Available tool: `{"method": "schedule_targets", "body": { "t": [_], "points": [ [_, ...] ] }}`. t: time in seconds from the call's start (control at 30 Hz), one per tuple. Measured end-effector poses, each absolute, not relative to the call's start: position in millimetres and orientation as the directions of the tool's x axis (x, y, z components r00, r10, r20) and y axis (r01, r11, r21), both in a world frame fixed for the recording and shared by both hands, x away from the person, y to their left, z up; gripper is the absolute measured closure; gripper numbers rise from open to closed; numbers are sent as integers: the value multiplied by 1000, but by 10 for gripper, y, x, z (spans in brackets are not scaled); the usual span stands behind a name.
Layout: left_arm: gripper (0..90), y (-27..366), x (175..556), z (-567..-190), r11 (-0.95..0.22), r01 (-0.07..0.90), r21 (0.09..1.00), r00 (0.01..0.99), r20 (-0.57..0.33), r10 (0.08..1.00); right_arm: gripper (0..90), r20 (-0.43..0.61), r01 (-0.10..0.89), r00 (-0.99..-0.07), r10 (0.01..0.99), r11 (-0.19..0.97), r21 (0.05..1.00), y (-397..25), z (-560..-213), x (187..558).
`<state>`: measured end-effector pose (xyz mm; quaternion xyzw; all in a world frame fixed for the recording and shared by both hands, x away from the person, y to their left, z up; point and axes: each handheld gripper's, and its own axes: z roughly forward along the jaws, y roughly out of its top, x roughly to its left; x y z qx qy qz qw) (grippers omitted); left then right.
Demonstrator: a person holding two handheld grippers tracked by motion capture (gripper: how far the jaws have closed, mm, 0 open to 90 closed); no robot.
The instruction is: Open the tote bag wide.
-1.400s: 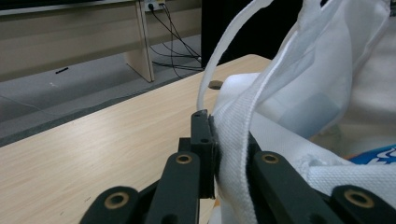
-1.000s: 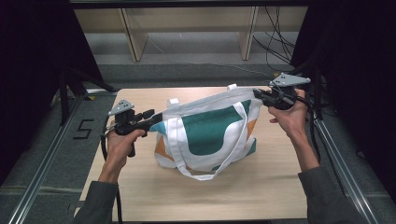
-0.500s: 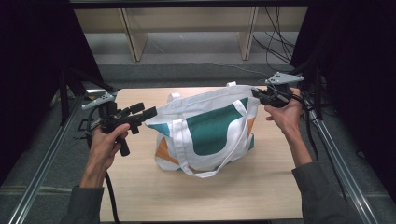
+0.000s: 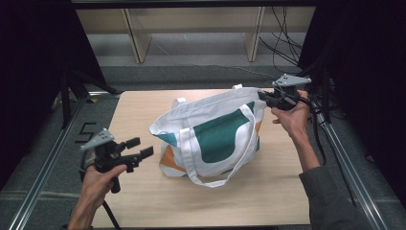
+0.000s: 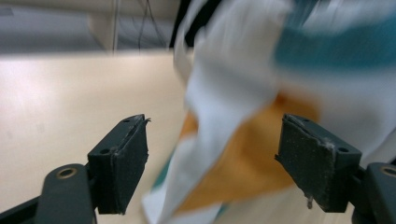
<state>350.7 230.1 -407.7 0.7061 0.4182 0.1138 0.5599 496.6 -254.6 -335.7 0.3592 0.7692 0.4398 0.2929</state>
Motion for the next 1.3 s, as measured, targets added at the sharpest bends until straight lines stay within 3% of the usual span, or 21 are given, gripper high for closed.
{"method": "schedule_targets", "body": {
  "t": [0.13, 0.27, 0.3, 0.33, 0.4, 0.43, 0.53, 0.93, 1.13, 1.23, 1.3],
  "points": [
    [250, 2116, 3625, -4418, -94, 511, 855, 626, -294, 722, 883, -131, 297, -573, 809, 355, 887, -2537, -3359, 4962],
    [320, 2035, 3713, -4503, -118, 479, 870, 639, -253, 727, 883, -121, 308, -588, 800, 359, 881, -2565, -3335, 4928],
    [422, 2012, 3734, -4526, -140, 455, 879, 657, -226, 719, 883, -133, 290, -583, 802, 358, 888, -2574, -3338, 4930],
    [422, 1986, 3754, -4547, -150, 448, 881, 671, -220, 708, 883, -133, 290, -583, 802, 358, 888, -2574, -3338, 4930],
    [574, 1891, 3859, -4604, -235, 383, 893, 717, -127, 685, 883, -129, 284, -581, 804, 349, 893, -2575, -3338, 4932],
    [694, 1853, 3894, -4626, -240, 392, 888, 702, -120, 702, 882, -133, 287, -582, 802, 356, 889, -2579, -3337, 4936],
    [840, 1762, 4031, -4710, -255, 396, 882, 689, -102, 718, 881, -132, 303, -568, 812, 356, 884, -2580, -3338, 4937],
    [864, 1565, 4241, -5017, -291, 420, 860, 683, -89, 725, 841, -119, 285, -586, 801, 342, 896, -2649, -3408, 4941],
    [864, 1538, 4215, -5027, -306, 426, 851, 682, -80, 727, 737, -96, 276, -593, 800, 314, 908, -2689, -3246, 4884],
    [863, 1547, 4220, -5038, -311, 430, 847, 684, -81, 725, 708, -6, 233, -657, 754, 210, 949, -2641, -3061, 4811],
    [864, 1545, 4211, -5044, -316, 424, 849, 688, -76, 722, 677, 1, 218, -699, 715, 212, 953, -2532, -2993, 4760]
  ]
}}
